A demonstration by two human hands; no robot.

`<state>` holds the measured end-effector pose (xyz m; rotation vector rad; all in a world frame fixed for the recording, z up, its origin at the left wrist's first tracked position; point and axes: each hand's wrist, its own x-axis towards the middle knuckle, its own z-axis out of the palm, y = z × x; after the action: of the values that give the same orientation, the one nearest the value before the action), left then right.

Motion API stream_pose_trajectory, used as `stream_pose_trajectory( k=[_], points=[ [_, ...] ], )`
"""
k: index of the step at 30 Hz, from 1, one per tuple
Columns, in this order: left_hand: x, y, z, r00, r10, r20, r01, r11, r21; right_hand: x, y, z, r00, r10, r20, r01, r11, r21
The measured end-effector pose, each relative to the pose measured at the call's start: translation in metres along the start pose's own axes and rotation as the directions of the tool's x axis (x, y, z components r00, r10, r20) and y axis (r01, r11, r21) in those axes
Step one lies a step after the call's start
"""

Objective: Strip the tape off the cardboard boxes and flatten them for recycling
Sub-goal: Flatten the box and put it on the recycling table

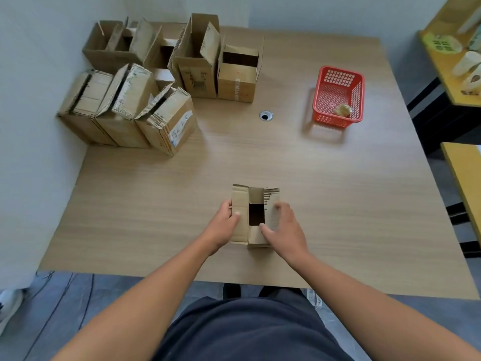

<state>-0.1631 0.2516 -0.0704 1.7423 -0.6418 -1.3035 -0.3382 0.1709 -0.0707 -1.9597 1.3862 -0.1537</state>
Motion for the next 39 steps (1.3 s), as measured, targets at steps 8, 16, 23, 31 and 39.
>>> stream_pose_trajectory(
  k=[8, 16, 23, 31, 39],
  points=[
    [0.015, -0.007, -0.015, 0.958, 0.285, 0.034, -0.247, 0.759, 0.602, -0.01, 0.006, -0.02, 0.996, -0.078, -0.032, 0.083, 0.97, 0.227],
    [0.047, 0.02, -0.007, 0.895, 0.439, 0.082, -0.344, 0.56, 0.754, -0.012, 0.032, -0.025, 0.994, -0.005, -0.113, 0.003, 1.0, -0.015],
    [0.06, 0.034, 0.011, 0.909, 0.374, 0.183, -0.291, 0.256, 0.922, -0.015, 0.025, -0.015, 0.991, 0.13, -0.023, -0.131, 0.988, -0.082],
    [0.043, 0.034, 0.005, 0.958, 0.286, 0.036, -0.213, 0.618, 0.757, -0.009, 0.005, -0.019, 0.946, 0.321, 0.05, -0.323, 0.915, 0.24],
    [0.026, 0.028, -0.015, 0.996, -0.068, -0.059, 0.084, 0.941, 0.329, -0.002, -0.01, -0.007, 0.976, 0.192, -0.097, -0.2, 0.977, -0.07]
  ],
)
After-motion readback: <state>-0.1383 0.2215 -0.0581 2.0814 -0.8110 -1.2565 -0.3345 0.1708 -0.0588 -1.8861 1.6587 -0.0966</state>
